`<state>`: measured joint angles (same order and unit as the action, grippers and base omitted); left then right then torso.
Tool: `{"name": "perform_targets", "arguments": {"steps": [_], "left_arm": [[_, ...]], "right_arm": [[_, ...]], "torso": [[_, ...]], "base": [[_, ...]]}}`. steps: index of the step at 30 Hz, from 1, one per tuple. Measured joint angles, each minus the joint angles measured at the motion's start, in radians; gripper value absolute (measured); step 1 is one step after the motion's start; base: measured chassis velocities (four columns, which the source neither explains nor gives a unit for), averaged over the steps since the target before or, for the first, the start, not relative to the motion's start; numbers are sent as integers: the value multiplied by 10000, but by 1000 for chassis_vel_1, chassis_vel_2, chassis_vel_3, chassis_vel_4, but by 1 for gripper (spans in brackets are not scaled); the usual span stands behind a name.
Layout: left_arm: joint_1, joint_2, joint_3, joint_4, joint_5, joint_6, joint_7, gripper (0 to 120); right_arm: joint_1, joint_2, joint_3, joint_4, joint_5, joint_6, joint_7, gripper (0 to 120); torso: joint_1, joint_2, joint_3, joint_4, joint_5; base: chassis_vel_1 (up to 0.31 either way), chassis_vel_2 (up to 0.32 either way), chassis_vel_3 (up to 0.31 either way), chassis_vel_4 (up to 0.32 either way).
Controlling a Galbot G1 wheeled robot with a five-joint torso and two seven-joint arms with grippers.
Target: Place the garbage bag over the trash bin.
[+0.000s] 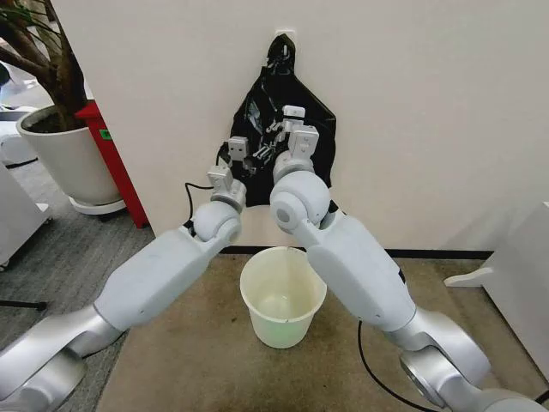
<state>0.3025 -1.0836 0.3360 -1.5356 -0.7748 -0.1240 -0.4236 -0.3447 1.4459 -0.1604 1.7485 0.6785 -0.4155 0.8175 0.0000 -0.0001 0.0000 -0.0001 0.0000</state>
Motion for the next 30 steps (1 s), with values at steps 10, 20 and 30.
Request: {"name": "perform_targets", "arguments": {"steps": [10, 20, 30], "left_arm": [[511, 308, -524, -772, 281, 101, -253, 20], [916, 715, -1106, -1368, 270, 64, -270, 0], [1587, 1071, -1760, -2060, -65, -132, -147, 0]], "right_arm": [[-220, -154, 111, -91, -261, 101, -190, 0], [-238, -23, 160, -188, -476, 163, -328, 0], [-801, -855, 320, 546, -285, 77, -283, 0]], "torso": [[0, 0, 0, 2, -1], [0, 0, 0, 2, -2], [0, 3, -1, 1, 2]], "base": [[0, 0, 0, 0], [0, 0, 0, 0], [0, 0, 0, 0]]}}
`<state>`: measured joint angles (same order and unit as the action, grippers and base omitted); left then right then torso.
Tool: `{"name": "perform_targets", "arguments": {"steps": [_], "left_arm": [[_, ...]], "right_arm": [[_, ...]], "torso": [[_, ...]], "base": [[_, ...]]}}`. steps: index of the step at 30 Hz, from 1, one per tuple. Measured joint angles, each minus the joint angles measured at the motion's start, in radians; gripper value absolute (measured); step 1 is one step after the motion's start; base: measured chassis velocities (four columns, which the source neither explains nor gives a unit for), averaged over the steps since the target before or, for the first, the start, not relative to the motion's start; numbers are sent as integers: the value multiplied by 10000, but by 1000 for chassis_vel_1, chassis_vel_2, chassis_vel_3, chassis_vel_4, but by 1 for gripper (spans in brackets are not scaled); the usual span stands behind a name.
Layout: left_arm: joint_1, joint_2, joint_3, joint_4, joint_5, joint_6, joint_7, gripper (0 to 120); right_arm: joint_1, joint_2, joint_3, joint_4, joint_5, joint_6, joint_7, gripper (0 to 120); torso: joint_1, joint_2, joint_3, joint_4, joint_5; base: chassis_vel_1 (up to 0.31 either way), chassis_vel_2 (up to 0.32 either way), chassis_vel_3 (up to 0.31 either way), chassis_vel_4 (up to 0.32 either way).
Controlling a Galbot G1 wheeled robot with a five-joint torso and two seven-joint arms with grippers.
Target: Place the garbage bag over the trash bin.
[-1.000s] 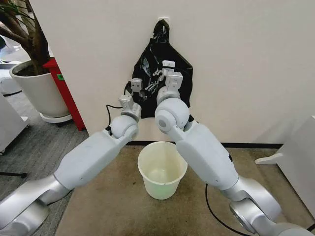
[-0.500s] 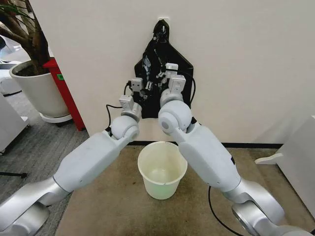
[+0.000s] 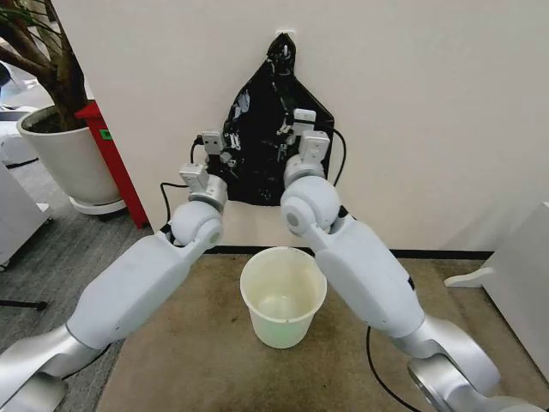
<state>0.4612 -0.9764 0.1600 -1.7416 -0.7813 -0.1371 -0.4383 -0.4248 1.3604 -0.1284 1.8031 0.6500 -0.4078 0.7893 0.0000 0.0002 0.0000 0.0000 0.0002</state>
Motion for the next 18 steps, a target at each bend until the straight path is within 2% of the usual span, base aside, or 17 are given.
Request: {"name": "perform_targets", "arguments": {"steps": [3, 6, 8, 10, 13, 18], "left_arm": [[636, 74, -249, -245, 57, -37, 18, 0], [1574, 99, -547, -506, 342, -115, 27, 0], [2073, 82, -769, -763, 538, -164, 27, 0], [2272, 76, -867, -969, 559, -156, -12, 0], [2319, 72, -994, -1212, 549, -108, -81, 0], [2412, 320, -1417, -2131, -33, 156, -366, 0]], "right_arm": [[-608, -419, -87, 339, 271, -45, 172, 0], [-1403, -896, -184, 753, 482, -65, 271, 0], [-1739, -1173, -198, 1043, 615, -96, 286, 0], [-1817, -1326, -192, 1212, 691, -120, 312, 0], [-1815, -1416, -120, 1385, 773, -160, 367, 0], [-1854, -1926, 374, 2304, 1214, -319, 457, 0]], "torso": [[0, 0, -1, -5, 3], [0, -1, 1, 2, -7], [0, 0, -2, 0, 4], [-1, -1, 0, 1, -7], [-1, 0, -1, 0, 2], [-1, 0, -1, -1, 0]], "base": [[0, 0, 0, 0], [0, 0, 0, 0], [0, 0, 0, 0], [0, 0, 0, 0], [0, 0, 0, 0], [0, 0, 0, 0]]}}
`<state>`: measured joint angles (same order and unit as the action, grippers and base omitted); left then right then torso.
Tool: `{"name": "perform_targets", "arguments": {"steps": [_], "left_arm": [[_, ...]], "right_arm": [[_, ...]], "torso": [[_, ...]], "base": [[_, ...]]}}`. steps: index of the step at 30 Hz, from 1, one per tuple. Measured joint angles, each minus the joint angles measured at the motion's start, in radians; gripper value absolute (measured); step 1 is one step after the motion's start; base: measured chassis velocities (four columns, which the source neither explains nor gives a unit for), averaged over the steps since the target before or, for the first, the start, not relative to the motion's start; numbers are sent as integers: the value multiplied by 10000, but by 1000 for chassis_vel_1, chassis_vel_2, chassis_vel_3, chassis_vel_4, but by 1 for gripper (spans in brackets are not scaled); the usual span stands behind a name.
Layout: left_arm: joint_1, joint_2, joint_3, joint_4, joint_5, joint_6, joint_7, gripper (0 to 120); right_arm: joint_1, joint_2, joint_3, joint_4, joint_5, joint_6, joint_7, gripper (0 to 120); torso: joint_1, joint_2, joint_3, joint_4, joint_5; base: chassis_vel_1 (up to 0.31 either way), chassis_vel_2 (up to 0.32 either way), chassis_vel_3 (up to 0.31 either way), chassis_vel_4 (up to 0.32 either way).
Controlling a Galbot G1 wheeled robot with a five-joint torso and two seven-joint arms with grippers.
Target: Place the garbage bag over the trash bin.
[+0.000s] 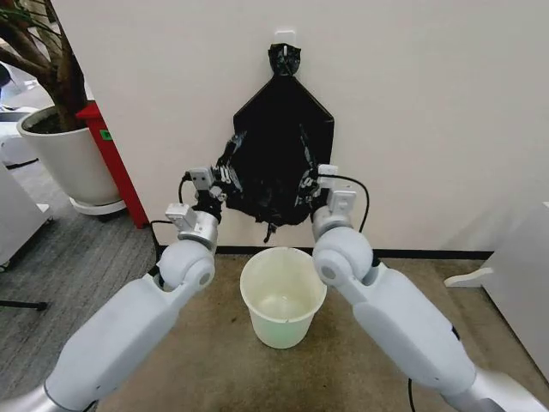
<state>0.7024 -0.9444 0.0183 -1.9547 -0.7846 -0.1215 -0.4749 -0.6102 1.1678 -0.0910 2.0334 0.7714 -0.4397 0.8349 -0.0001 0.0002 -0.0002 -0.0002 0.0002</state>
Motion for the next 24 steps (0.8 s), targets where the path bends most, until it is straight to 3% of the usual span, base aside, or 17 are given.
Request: {"name": "perform_targets", "arguments": {"steps": [3, 6, 15, 24], "left_arm": [[118, 115, -103, -349, -341, 126, -171, 0], [556, 288, -400, -1442, -1358, 583, -698, 0], [1302, 567, -1121, -3546, -3256, 1267, -1563, 0], [2098, 380, -1146, -4188, -3488, 1343, -1627, 0]], "right_arm": [[-85, -126, 206, 292, 188, -56, 24, 0], [-258, -409, 586, 1081, 713, -172, 34, 0], [-835, -688, 1303, 2698, 1604, -273, -227, 0], [-1330, -623, 1439, 3307, 1956, -322, -267, 0]], "torso": [[0, 0, 1, 0, -2], [0, 0, 1, 0, -2], [0, 0, 0, 1, -1], [0, -1, 1, 1, -1]], "base": [[0, 0, 0, 0], [0, 0, 0, 0], [0, 0, 0, 0], [0, 0, 0, 0]]}}
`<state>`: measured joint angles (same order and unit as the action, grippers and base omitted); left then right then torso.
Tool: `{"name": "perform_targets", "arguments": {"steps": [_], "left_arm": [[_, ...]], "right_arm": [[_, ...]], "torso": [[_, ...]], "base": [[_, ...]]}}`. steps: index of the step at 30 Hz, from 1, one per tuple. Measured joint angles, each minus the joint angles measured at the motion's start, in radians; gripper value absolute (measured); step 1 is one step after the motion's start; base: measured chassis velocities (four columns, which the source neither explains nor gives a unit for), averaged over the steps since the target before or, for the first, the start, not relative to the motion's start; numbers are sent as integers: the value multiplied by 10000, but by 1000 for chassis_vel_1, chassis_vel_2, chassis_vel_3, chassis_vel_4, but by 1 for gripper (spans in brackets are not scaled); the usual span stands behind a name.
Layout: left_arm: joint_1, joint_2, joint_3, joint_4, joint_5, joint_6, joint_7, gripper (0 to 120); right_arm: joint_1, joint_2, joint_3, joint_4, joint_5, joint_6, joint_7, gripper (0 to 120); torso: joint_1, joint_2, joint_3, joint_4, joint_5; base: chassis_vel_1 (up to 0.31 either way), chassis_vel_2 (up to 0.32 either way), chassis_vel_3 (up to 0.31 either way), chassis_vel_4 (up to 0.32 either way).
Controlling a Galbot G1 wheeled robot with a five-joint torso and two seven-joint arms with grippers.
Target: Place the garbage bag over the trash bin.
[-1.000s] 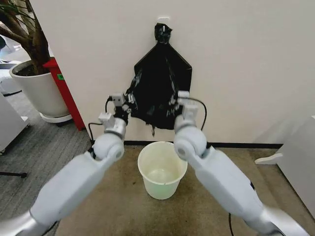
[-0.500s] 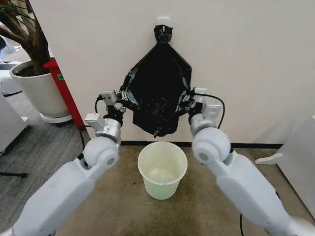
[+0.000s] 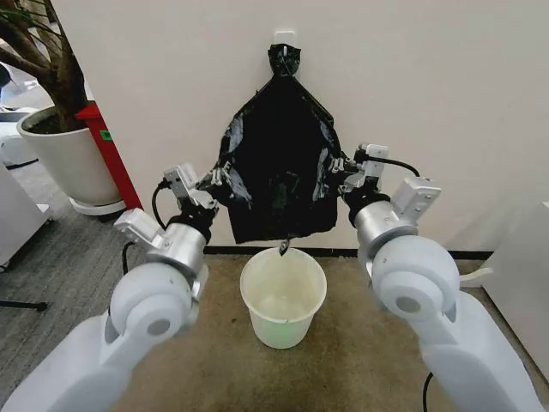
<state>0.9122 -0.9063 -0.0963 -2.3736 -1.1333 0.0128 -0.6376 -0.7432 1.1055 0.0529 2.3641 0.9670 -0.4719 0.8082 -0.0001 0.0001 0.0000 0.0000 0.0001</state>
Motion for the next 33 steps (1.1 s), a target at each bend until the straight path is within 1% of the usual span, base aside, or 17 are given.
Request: {"name": "perform_targets", "arguments": {"steps": [5, 9, 10, 11, 13, 17, 22, 23, 30, 33], "left_arm": [[511, -276, 28, -67, 280, 5, 35, 0], [669, -345, 23, -106, 404, 21, 46, 0], [775, -356, -3, -150, 460, 28, 61, 0], [1098, -362, -14, -117, 690, 3, 185, 0], [1155, -408, 23, -45, 768, -11, 235, 0], [1001, -535, 97, 94, 783, -40, 300, 0], [593, -766, 355, 626, 757, -276, 563, 0], [593, -766, 355, 626, 757, -276, 563, 0], [172, -1158, 970, 1388, 773, -466, 653, 0], [170, -1256, 1065, 1521, 807, -485, 667, 0]], "right_arm": [[-629, 85, -85, 194, 166, -13, 103, 0], [-926, 179, -203, 227, 119, -13, 108, 0], [-1140, 268, -305, 231, 11, -14, 97, 0], [-1580, 531, -489, 198, -454, -13, -68, 0], [-1596, 571, -489, 201, -570, -11, -139, 0], [-1408, 428, -294, 238, -481, -11, -144, 0], [-1625, 206, 145, 432, -339, -9, -160, 0], [-1625, 206, 145, 432, -339, -9, -160, 0], [-2136, 229, 399, 585, -479, 23, -318, 0], [-2208, 253, 402, 600, -523, 33, -336, 0]], "torso": [[0, -1, 0, 0, -1], [0, -1, 0, 0, -1], [0, -1, 0, 0, 0], [0, -1, 0, 0, 0], [0, -1, 0, 1, -2], [0, -1, 0, 1, -2], [0, -1, 1, 0, -1], [0, -1, 1, 0, -1], [1, -1, 1, -1, 0], [1, -1, 1, 0, 1]], "base": [[0, 0, 0, 0], [0, 0, 0, 0], [0, 0, 0, 0], [0, 0, 0, 0], [0, 0, 0, 0], [0, 0, 0, 0], [0, 0, 0, 0], [0, 0, 0, 0], [0, 0, 0, 0], [0, 0, 0, 0]]}}
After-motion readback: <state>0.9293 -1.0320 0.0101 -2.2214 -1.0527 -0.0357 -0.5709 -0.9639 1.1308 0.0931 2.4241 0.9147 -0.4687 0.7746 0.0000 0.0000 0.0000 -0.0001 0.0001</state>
